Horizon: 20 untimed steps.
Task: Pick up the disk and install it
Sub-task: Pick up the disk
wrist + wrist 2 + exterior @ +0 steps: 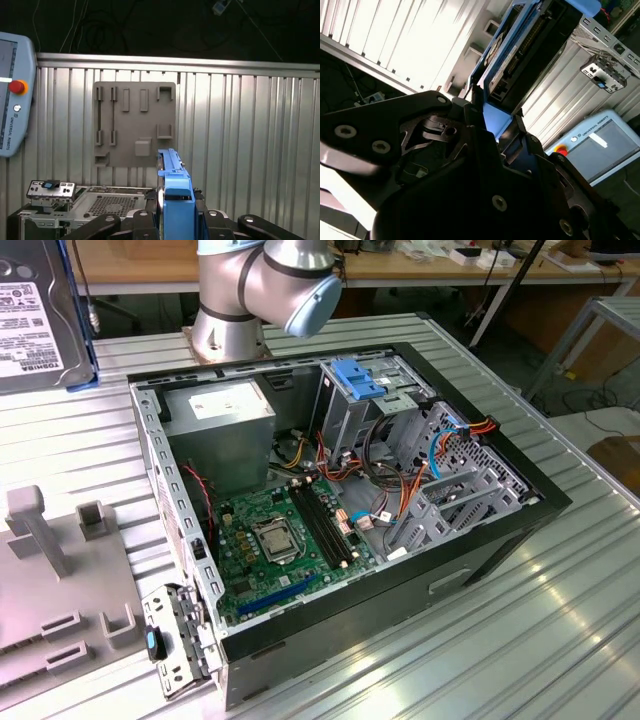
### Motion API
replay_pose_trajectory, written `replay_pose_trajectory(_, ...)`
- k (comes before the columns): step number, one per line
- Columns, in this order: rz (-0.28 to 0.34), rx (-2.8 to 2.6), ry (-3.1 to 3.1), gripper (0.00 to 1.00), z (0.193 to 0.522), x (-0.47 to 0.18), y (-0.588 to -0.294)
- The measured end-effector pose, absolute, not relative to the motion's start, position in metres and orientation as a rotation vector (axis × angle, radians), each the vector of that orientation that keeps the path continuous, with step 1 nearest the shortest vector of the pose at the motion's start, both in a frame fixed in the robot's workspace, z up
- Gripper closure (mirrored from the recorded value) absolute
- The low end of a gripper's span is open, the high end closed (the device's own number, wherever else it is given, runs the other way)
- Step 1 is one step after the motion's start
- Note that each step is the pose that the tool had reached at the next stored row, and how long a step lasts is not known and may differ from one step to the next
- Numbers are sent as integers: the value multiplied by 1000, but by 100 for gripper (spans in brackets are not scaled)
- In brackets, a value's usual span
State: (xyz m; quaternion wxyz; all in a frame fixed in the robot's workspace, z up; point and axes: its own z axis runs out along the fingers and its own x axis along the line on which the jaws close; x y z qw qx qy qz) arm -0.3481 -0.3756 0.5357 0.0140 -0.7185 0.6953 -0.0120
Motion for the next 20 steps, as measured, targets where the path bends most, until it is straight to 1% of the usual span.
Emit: replay_pose_trajectory(20, -37, -2234, 2168, 63, 534, -261, -376)
